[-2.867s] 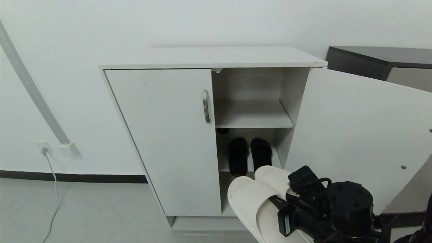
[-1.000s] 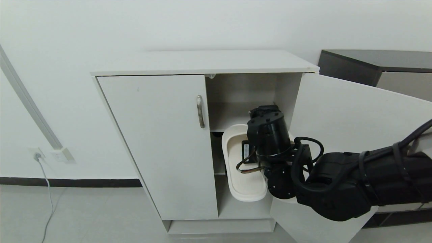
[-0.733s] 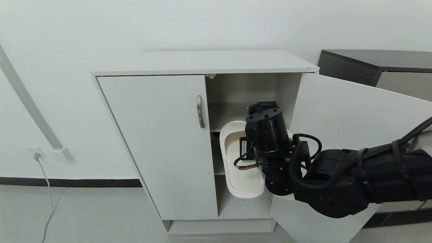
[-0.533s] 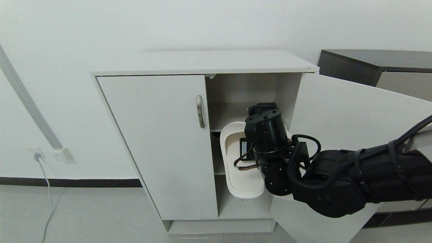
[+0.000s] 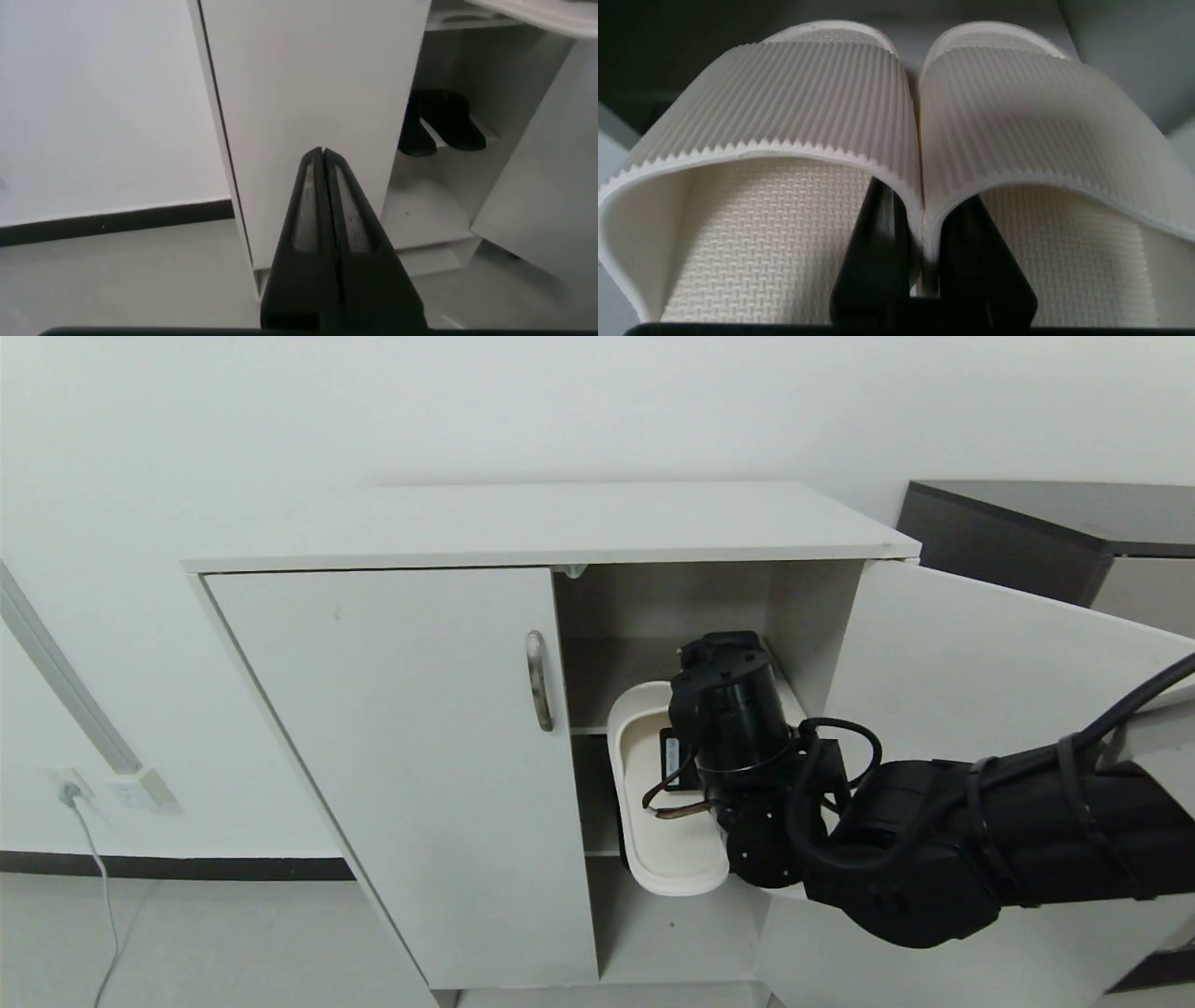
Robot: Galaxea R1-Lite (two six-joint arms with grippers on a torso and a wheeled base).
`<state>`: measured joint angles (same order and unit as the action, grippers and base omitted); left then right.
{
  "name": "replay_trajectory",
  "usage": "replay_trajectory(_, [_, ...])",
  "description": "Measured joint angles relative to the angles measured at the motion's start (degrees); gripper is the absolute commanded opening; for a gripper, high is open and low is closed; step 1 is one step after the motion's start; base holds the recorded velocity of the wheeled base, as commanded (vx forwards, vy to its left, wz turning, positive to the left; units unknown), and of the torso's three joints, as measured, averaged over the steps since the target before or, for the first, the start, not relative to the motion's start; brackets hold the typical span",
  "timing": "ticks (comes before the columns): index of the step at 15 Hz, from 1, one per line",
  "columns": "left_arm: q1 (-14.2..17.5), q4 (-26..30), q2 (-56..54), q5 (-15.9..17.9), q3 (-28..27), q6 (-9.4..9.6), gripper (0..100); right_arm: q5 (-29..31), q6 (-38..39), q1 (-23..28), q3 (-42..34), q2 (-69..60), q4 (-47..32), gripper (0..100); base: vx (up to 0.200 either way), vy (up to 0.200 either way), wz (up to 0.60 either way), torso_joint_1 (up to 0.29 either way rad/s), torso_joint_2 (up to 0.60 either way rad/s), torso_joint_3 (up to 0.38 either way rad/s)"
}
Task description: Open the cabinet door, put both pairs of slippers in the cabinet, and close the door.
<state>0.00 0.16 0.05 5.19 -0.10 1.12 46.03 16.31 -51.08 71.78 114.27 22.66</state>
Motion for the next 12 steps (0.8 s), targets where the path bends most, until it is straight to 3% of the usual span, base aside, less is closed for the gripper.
replay_trajectory(3, [0.0, 0.0, 0.0, 0.0, 0.0, 0.0, 0, 0.1, -0.6, 0.1, 0.0, 0.8, 0.2, 0, 0.2, 0.0, 0.0, 0.005, 0.0, 0.002])
replay_trajectory(12, [0.0, 0.0, 0.0, -0.1, 0.0, -0.26, 0, -0.3, -4.4, 3.2, 6.8, 6.2, 0.8, 0, 0.0, 0.0, 0.0, 0.0, 0.0, 0.0])
